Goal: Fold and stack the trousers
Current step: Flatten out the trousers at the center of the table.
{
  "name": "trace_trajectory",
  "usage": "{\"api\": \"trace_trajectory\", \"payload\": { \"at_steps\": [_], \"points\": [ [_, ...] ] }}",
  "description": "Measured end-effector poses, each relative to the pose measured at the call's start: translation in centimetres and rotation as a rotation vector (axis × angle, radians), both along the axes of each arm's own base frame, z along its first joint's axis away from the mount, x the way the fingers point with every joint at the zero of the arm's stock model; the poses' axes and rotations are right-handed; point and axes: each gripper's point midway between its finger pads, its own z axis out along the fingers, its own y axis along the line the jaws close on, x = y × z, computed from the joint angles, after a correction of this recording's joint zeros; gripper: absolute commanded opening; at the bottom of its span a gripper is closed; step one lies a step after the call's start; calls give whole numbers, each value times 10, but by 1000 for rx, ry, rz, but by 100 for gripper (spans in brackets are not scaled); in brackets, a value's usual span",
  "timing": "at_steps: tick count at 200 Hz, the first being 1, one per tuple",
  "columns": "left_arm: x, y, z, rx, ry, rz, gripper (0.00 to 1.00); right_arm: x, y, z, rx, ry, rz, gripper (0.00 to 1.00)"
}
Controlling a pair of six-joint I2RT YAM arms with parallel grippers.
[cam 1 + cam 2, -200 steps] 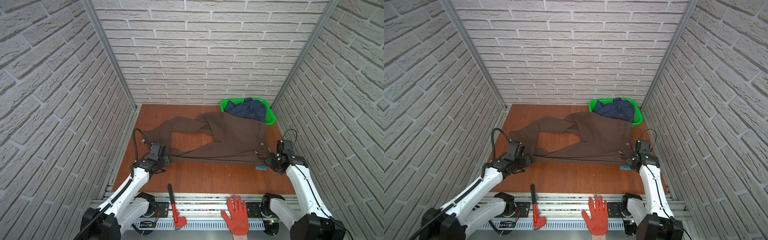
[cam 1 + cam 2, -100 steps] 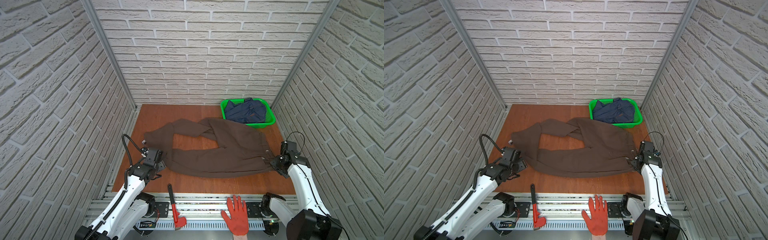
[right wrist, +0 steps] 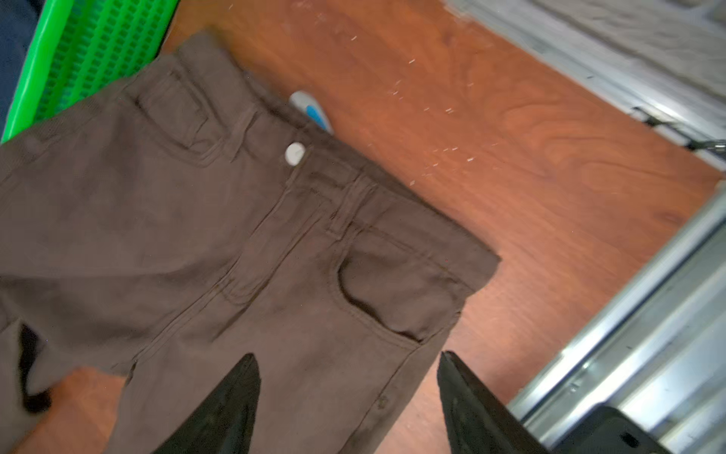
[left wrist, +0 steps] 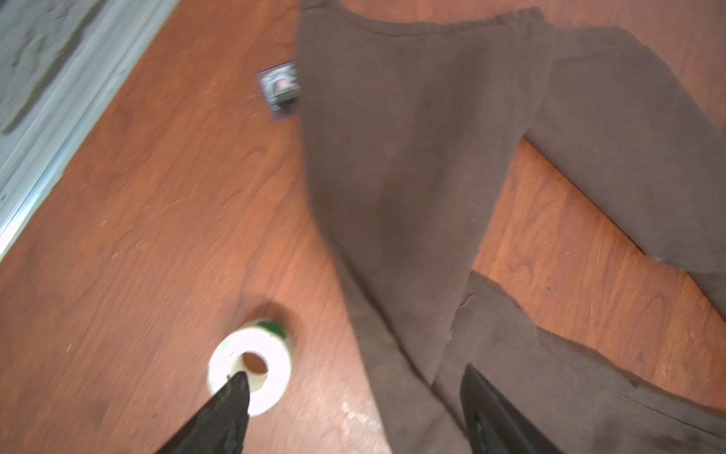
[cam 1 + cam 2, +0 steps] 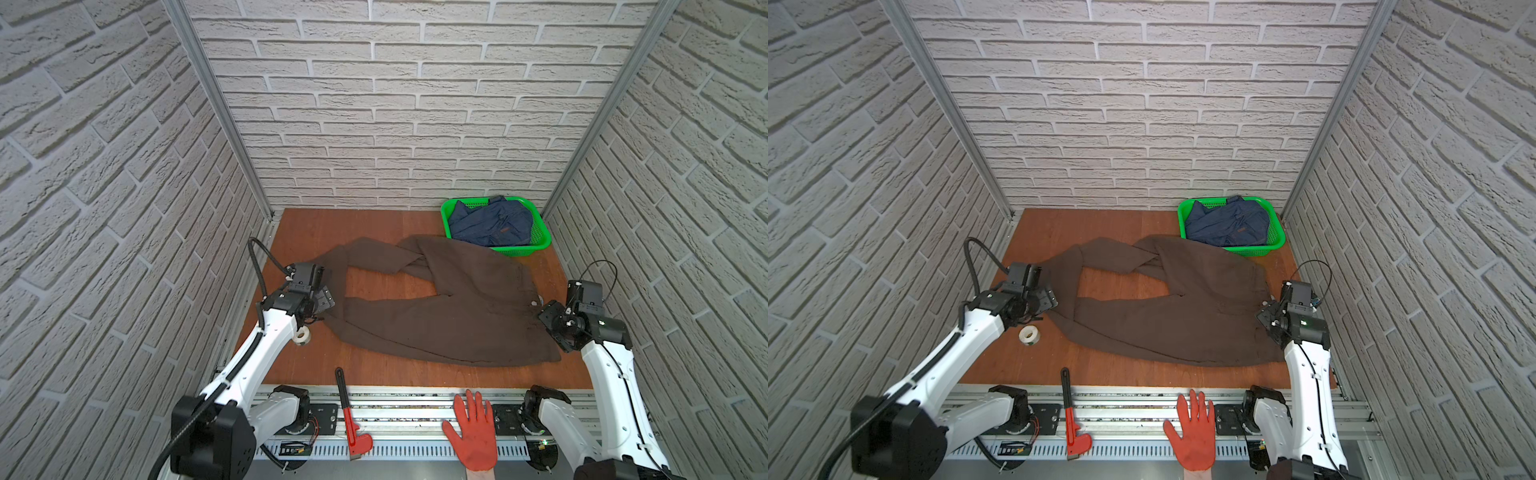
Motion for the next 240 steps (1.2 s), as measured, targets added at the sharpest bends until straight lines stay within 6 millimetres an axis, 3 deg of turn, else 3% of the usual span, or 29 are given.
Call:
{"api": "trace_trajectory", "payload": {
  "at_steps": [32,71,105,144,208,240],
  "points": [
    [30,-1,-5,44,24,-23,84,21,33,-25,56,56,148,69],
    [38,42,-3,63,36,79,84,38,55,-52,74,124,253,65],
    [58,74,3,39,31,128,83,49,56,-77,76,179,272,54],
    [87,92,-12,-1,61,131,82,52,56,-98,77,224,280,36],
    [118,99,-60,-80,143,108,72,55,56,-104,70,224,296,16],
    [123,98,-70,-102,153,97,68,53,56,-108,72,237,300,15]
  ]
}}
